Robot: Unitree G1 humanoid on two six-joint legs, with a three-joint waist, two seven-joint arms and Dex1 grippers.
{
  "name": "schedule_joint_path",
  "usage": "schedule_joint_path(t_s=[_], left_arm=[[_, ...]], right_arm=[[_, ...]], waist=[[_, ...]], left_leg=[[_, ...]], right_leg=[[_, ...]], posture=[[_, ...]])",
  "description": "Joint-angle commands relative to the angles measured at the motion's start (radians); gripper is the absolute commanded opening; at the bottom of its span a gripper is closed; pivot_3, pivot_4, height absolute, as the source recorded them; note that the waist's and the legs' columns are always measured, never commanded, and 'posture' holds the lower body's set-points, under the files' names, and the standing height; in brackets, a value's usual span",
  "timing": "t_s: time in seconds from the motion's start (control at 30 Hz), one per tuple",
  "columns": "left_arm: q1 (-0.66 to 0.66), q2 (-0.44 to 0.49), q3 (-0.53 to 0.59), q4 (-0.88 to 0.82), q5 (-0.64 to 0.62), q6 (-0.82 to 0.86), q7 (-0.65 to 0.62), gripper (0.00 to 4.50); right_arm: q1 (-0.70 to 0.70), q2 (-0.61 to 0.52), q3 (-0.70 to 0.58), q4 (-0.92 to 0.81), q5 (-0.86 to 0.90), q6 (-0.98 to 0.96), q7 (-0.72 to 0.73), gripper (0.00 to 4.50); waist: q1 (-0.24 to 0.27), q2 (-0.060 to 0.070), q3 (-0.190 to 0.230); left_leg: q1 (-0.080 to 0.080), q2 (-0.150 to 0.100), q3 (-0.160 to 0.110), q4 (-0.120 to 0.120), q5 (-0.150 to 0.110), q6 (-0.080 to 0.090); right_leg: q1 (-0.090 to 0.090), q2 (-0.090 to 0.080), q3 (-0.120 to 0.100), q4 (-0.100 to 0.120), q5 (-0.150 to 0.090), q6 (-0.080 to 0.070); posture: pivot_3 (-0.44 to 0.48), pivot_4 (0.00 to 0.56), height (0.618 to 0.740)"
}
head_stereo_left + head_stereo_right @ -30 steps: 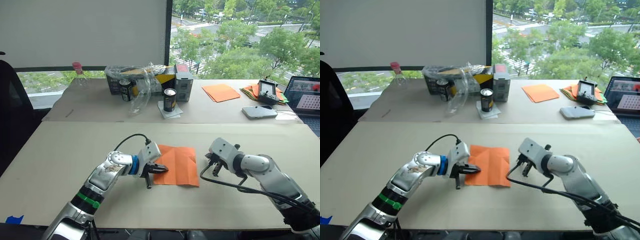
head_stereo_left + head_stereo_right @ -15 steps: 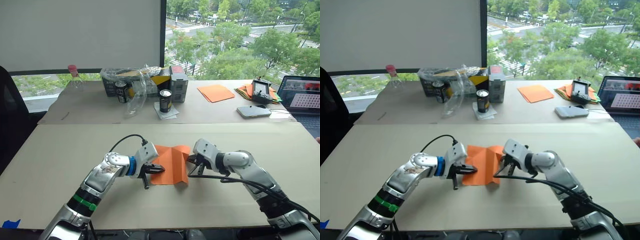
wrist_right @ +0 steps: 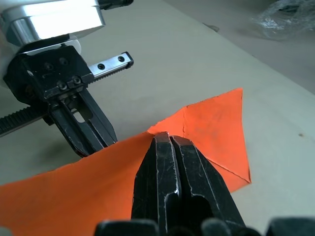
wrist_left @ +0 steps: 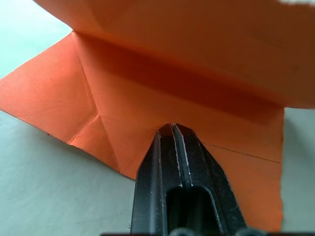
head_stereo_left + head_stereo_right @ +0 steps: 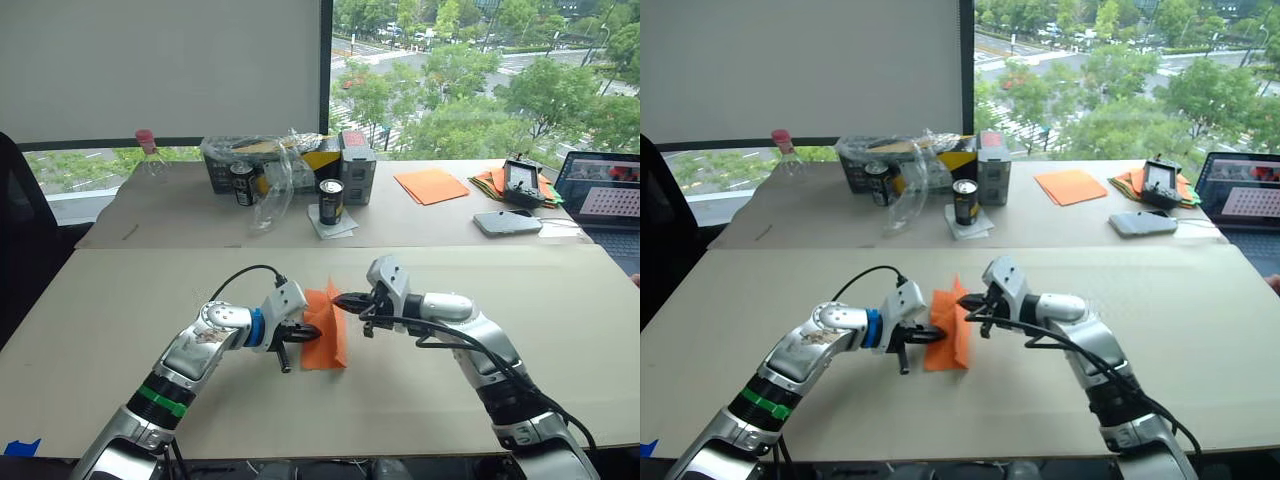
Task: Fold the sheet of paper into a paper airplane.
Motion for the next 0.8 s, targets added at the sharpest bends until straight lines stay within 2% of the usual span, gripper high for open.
schedule_joint_path(t_s=[0.03,0.23,0.3,0.4,0.5,0.57,0.8], left_arm=[[0.041,0.026,0.029,0.024,0.017,0.038,0.036,0.00],[0.080,0.043,0.132,0.012,-0.019,0.036,0.050,0.00],[0.085,0.050,0.187,0.016,-0.045,0.039,0.058,0.00],[0.057,0.011,0.307,0.047,-0.133,0.067,0.092,0.00],[0.025,-0.031,0.366,0.062,-0.194,0.074,0.103,0.00],[0.017,-0.045,0.366,0.058,-0.207,0.079,0.100,0.00],[-0.027,-0.113,0.229,0.055,-0.177,0.055,0.063,0.00]], right_arm=[[-0.027,0.027,0.029,0.043,-0.028,-0.025,-0.004,0.04],[-0.042,0.052,0.087,0.160,-0.109,-0.061,-0.016,0.04],[-0.045,0.033,0.143,0.195,-0.181,-0.095,-0.015,0.04],[-0.037,0.031,0.200,0.224,-0.248,-0.131,-0.018,0.04],[-0.022,0.043,0.215,0.214,-0.266,-0.135,-0.014,0.04],[-0.018,0.045,0.218,0.208,-0.279,-0.136,-0.015,0.04],[0.031,0.028,0.206,0.113,-0.295,-0.097,-0.022,0.04]], waist=[[0.000,0.000,0.000],[-0.004,0.000,0.000],[-0.008,0.001,0.000],[-0.007,0.001,0.000],[-0.005,0.000,0.000],[-0.004,0.000,0.000],[-0.005,0.000,-0.001]], left_leg=[[0.000,0.000,0.000,0.000,0.000,0.000],[0.000,0.000,0.000,-0.001,0.000,-0.001],[0.000,0.000,0.000,-0.001,0.000,-0.001],[0.001,0.001,0.000,-0.001,0.000,-0.002],[0.001,0.001,-0.001,0.000,0.000,-0.002],[0.001,0.000,-0.001,0.000,0.000,-0.002],[0.001,0.000,-0.001,-0.001,-0.001,-0.003]], right_leg=[[0.000,0.000,0.000,0.000,0.000,0.000],[-0.001,0.000,0.000,0.000,0.000,0.000],[-0.002,0.001,0.000,0.001,0.000,0.000],[-0.002,0.002,0.000,0.001,0.000,0.000],[-0.001,0.002,0.000,0.001,0.000,0.000],[-0.001,0.001,0.000,0.001,0.000,0.000],[-0.001,0.002,0.000,0.001,0.000,0.000]], posture=[[0.000,0.150,0.670],[0.000,0.150,0.670],[0.000,0.150,0.670],[0.000,0.150,0.670],[0.000,0.150,0.670],[0.000,0.150,0.670],[0.000,0.150,0.670]])
